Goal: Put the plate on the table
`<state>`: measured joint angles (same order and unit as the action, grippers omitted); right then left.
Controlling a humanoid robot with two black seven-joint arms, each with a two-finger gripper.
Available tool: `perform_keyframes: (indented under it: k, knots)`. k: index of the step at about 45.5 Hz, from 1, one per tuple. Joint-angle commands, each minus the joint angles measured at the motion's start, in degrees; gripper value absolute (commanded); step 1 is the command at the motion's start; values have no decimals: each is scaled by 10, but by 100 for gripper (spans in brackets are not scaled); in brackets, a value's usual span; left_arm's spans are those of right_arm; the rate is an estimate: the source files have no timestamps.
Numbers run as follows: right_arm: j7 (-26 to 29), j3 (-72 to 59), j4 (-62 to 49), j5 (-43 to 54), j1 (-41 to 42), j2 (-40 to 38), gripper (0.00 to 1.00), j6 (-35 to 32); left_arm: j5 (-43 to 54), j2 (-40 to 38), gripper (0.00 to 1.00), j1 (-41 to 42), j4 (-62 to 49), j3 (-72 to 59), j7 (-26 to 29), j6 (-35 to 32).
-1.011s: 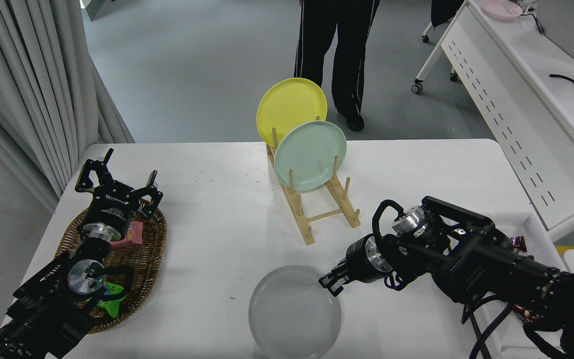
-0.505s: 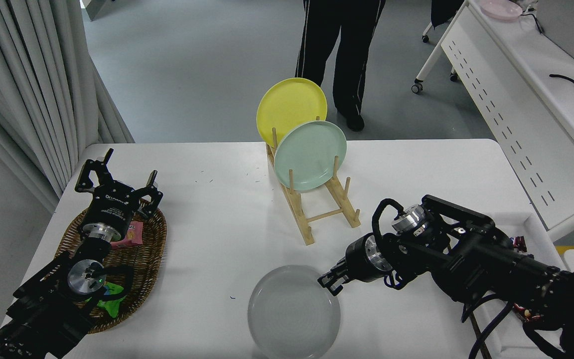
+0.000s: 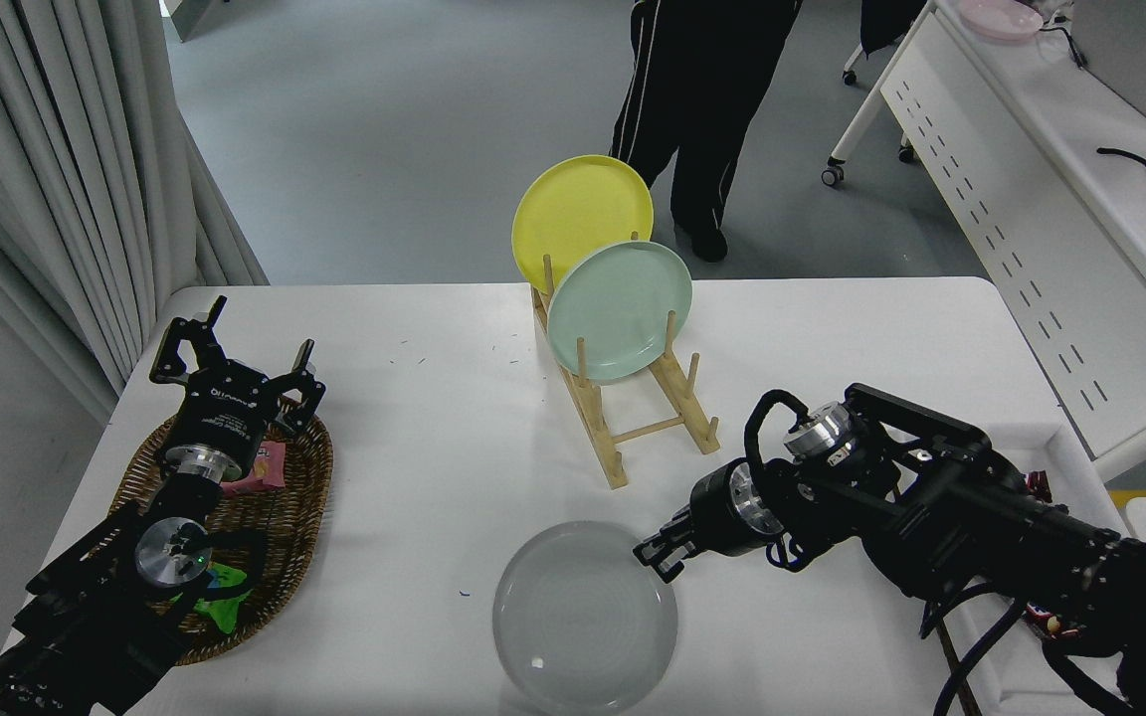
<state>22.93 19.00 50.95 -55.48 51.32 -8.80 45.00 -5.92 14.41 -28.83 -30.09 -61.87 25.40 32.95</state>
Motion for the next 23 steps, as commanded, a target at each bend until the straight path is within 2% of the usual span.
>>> perform_keyframes:
  k: [1, 5, 6, 8, 11, 12, 23]
  knots:
    - [-1, 6, -1, 8, -2, 0, 48, 0, 0, 0, 100, 0, -1, 0, 0, 0]
    - [-1, 6, -1, 9, -2, -1, 50, -2, -1, 0, 100, 0, 0, 0, 0, 0]
    - [-1, 6, -1, 9, -1, -1, 53, -3, 0, 0, 100, 0, 0, 0, 0, 0]
    - [-1, 6, -1, 9, -1, -1, 67, -6, 0, 0, 100, 0, 0, 0, 0, 0]
    - [-1, 6, 6, 9, 3, -1, 97, -17, -1, 0, 100, 0, 0, 0, 0, 0]
    - [-1, 7, 8, 9, 4, -2, 100, -22, -1, 0, 100, 0, 0, 0, 0, 0]
    - [-1, 11, 61, 6, 32, -11, 100, -92, 0, 0, 100, 0, 0, -1, 0, 0]
